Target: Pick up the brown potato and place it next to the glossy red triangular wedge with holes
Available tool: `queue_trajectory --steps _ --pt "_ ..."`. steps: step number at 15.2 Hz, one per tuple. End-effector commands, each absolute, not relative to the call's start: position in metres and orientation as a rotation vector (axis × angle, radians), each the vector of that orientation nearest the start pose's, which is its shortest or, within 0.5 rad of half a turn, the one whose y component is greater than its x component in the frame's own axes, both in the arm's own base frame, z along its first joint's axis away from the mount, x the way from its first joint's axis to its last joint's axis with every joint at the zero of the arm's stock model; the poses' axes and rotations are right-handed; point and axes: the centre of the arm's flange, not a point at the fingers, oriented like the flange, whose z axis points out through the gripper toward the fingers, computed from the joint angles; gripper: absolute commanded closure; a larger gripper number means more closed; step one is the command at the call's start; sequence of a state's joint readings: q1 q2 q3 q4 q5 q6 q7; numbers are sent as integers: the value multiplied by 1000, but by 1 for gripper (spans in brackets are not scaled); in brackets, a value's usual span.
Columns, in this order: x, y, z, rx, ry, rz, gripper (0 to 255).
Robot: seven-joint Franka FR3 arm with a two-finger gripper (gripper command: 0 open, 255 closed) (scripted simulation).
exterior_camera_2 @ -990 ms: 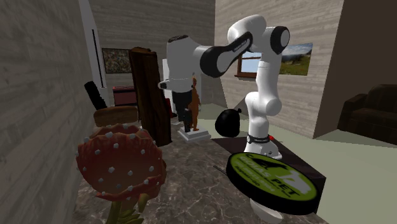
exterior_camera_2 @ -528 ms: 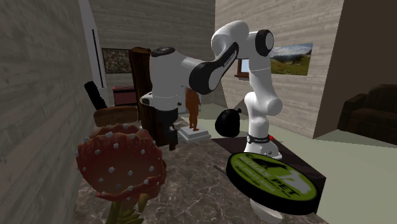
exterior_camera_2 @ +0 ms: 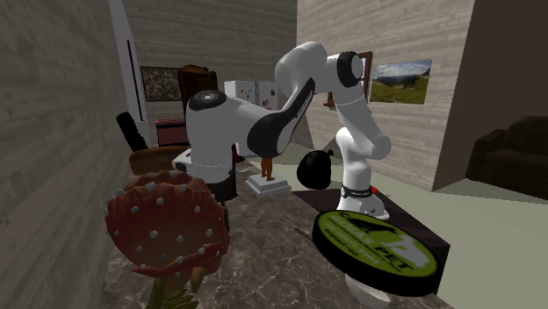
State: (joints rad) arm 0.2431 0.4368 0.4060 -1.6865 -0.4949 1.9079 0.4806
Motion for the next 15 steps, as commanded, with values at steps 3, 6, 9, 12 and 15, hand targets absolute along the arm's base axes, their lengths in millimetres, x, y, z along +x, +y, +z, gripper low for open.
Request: queue_trajectory --steps 3,6,9,12,15 --pt "553 337 331 -3414 -614 -20 0" --pt "553 335 323 -3414 -614 -20 0" --pt "553 335 323 -3414 -614 -20 0" --pt "553 335 323 -3414 -614 -20 0" --pt "553 335 323 -3414 -614 -20 255"
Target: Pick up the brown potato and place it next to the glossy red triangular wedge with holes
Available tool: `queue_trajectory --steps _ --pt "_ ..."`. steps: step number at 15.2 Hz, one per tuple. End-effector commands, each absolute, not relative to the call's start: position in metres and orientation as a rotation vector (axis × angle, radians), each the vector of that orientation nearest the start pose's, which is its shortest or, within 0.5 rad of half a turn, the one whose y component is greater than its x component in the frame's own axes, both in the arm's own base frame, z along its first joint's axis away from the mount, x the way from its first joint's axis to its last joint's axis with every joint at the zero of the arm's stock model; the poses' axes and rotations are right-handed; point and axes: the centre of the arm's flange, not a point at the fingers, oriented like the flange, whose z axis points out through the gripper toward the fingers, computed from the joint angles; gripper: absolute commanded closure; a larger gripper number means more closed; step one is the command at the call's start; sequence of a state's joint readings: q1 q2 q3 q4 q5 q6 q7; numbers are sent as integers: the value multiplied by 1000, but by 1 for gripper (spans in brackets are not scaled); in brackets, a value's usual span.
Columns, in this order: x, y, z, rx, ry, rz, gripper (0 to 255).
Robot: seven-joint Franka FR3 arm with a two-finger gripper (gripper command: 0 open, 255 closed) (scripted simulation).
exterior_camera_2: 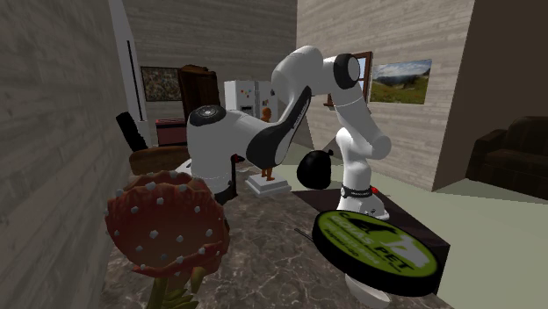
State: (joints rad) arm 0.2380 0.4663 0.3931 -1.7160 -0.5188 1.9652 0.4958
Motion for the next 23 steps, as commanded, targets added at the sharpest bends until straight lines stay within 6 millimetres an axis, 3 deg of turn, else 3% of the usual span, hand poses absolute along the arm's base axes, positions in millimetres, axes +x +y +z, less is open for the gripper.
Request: queue_trajectory --steps 1,7,23 --pt "553 335 323 -3414 -614 -20 255" --pt "553 335 323 -3414 -614 -20 255" --pt "553 335 407 -3414 -614 -20 255"
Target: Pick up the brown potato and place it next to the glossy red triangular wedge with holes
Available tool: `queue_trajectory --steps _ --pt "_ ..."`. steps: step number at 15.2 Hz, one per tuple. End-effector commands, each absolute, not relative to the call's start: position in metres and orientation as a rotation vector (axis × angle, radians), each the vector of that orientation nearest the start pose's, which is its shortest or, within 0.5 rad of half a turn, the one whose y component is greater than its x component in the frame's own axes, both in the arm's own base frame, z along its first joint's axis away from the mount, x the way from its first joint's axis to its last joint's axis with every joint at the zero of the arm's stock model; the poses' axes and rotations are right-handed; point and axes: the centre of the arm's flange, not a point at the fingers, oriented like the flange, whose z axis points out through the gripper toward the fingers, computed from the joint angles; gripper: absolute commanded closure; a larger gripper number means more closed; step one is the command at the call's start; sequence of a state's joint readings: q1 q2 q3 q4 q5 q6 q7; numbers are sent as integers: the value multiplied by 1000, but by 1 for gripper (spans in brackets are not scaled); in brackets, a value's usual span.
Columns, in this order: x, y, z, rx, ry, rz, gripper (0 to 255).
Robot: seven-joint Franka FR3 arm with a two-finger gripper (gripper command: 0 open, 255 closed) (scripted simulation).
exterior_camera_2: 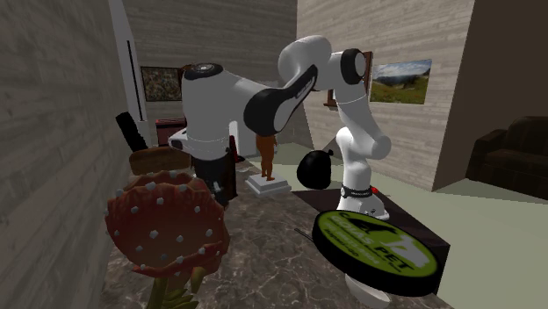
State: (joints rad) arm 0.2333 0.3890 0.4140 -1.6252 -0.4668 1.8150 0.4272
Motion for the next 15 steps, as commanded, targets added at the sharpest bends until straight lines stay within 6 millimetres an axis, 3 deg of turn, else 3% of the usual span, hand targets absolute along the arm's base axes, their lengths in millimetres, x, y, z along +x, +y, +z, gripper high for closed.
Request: queue_trajectory --steps 1,15 --pt "553 335 412 -3414 -614 -20 255" --pt "553 335 486 -3414 -614 -20 255"
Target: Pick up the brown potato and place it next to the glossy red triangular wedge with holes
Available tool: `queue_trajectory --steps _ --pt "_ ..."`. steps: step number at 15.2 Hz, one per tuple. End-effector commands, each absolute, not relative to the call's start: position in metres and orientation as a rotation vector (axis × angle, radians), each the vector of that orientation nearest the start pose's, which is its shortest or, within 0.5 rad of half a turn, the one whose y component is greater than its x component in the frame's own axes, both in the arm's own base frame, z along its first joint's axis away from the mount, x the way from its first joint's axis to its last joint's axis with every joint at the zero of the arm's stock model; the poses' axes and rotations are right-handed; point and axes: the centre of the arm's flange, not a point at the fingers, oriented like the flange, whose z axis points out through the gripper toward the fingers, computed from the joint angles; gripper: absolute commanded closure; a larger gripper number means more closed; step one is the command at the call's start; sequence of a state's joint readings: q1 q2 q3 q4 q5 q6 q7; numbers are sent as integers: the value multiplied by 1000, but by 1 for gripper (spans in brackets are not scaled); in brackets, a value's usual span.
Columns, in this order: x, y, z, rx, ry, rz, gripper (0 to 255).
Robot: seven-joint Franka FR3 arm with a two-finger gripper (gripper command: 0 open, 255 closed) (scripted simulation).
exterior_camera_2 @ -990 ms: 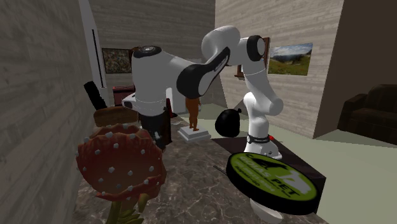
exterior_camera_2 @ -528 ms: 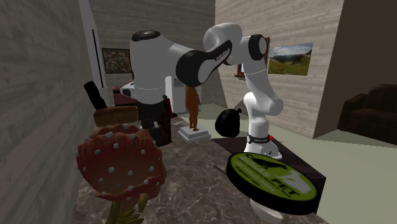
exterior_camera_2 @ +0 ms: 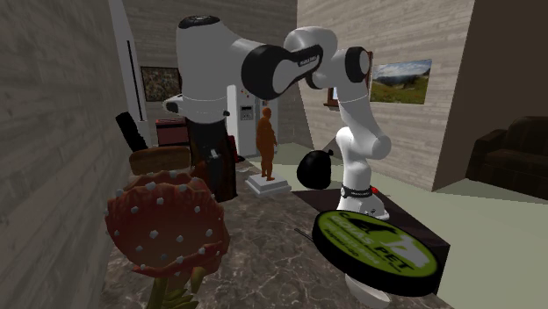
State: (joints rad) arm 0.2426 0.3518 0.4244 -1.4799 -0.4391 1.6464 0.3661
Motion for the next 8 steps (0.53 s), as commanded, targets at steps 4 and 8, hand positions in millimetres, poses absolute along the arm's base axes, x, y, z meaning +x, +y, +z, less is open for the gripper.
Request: queue_trajectory --steps 4,8 --pt "553 335 507 -3414 -614 -20 255" --pt "553 335 529 -3414 -614 -20 255"
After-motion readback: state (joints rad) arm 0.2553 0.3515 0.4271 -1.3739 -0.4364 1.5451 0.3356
